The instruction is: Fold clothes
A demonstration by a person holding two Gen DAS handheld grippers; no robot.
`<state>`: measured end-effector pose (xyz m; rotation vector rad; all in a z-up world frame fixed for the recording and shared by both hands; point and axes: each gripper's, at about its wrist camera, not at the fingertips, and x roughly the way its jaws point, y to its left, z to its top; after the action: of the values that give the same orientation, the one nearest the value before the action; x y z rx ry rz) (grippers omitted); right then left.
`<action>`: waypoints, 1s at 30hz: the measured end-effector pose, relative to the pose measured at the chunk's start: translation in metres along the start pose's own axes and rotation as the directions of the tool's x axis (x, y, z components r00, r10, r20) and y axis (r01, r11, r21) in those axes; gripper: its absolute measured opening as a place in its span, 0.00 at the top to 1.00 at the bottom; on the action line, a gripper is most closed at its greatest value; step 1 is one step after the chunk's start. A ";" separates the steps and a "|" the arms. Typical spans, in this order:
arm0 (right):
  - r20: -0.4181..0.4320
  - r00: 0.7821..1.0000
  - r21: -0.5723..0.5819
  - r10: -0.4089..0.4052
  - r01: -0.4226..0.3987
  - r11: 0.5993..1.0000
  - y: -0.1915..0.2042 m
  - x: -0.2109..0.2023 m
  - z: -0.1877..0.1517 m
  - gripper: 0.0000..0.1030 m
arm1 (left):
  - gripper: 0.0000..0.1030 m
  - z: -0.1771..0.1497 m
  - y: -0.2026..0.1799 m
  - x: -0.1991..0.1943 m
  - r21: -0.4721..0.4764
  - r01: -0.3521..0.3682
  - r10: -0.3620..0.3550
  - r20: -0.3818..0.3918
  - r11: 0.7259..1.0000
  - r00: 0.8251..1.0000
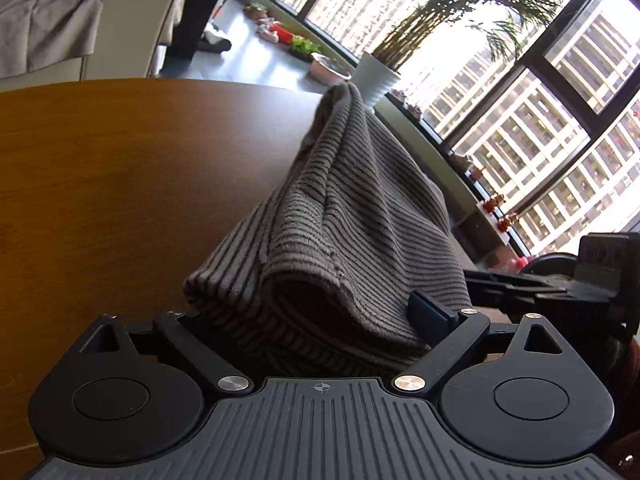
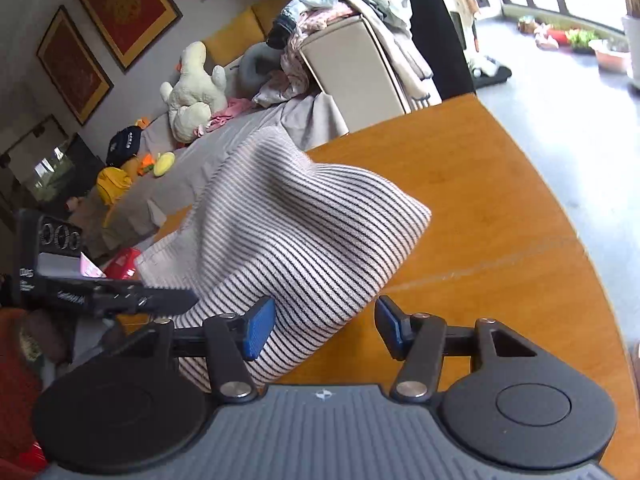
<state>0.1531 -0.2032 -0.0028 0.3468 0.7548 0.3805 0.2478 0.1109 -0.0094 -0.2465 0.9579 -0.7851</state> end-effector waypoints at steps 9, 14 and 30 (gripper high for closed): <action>0.124 0.964 -0.218 -0.236 0.259 0.941 0.005 0.001 0.029 0.43 | 0.11 -0.032 -0.088 0.023 0.218 -0.089 0.097 -0.023 0.972 0.995; 0.132 0.969 -0.195 -0.210 0.233 0.953 -0.001 -0.021 0.021 0.31 | 0.14 -0.032 -0.112 -0.003 0.267 -0.202 0.185 0.087 0.942 0.979; 0.091 0.996 -0.041 0.024 -0.021 0.999 0.000 -0.001 -0.019 0.25 | 0.06 -0.002 -0.071 0.014 0.083 -0.296 0.281 0.157 0.952 0.947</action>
<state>0.1390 -0.2006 -0.0154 0.3337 0.6535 0.3978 0.2162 0.0518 0.0171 -0.0657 0.7916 -0.5382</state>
